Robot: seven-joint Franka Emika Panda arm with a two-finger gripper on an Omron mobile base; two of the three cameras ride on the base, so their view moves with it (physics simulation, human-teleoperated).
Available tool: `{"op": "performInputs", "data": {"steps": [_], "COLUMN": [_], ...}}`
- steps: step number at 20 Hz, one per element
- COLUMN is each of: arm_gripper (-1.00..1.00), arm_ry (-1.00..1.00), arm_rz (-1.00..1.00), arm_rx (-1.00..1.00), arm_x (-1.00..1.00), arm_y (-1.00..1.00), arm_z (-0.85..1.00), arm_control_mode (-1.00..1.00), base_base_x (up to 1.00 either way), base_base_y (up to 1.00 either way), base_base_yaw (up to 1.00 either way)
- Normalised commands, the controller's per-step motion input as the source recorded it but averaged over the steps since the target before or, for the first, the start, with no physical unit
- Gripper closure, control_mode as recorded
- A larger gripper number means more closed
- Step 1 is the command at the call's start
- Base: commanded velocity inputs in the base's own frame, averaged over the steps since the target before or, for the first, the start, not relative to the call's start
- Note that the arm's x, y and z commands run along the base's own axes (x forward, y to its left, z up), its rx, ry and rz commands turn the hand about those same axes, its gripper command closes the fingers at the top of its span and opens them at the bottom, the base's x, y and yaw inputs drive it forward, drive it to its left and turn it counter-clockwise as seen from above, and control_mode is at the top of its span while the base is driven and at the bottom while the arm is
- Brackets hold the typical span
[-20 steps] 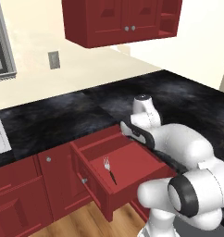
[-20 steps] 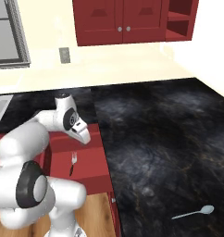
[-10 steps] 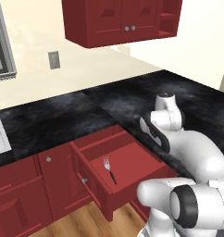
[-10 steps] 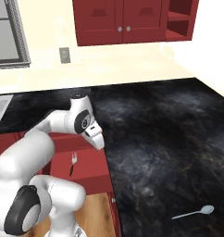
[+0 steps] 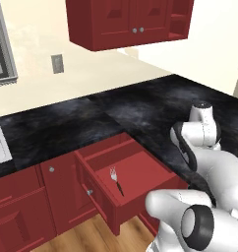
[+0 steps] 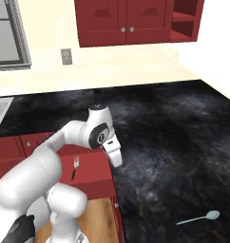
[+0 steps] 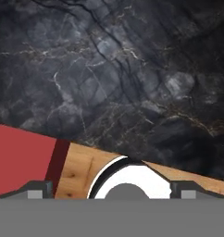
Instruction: Organize the utensils by type. Pick up the wooden spoons from the counter and place them in the open cabinet. Then pick up the metallic utensils from the counter and place them in the open drawer.
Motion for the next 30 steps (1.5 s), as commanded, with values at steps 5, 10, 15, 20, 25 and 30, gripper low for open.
{"op": "performInputs", "data": {"steps": [5,10,15,20,25,30], "arm_gripper": [-1.00,-1.00,-1.00,-1.00,-1.00,-1.00], "arm_ry": [0.00,0.00,0.00,0.00,0.01,0.01], "arm_rz": [-0.18,-0.15,-0.03,0.00,0.00,-0.06], "arm_rx": [0.00,0.00,0.01,0.05,0.11,0.09], "arm_x": [-0.28,-0.14,-0.19,-0.25,-0.44,-0.37], "arm_y": [-0.66,-0.66,-0.72,-0.59,-0.53,-0.43], "arm_z": [-0.01,-0.05,-0.02,-0.06,0.00,-0.01], "arm_control_mode": [-1.00,-1.00,-1.00,-1.00,-1.00,-1.00], "base_base_x": [0.00,0.00,0.00,0.00,0.00,0.00], "base_base_y": [0.00,0.00,0.00,0.00,0.00,0.00], "base_base_yaw": [0.00,0.00,0.00,0.00,0.00,0.00]}}
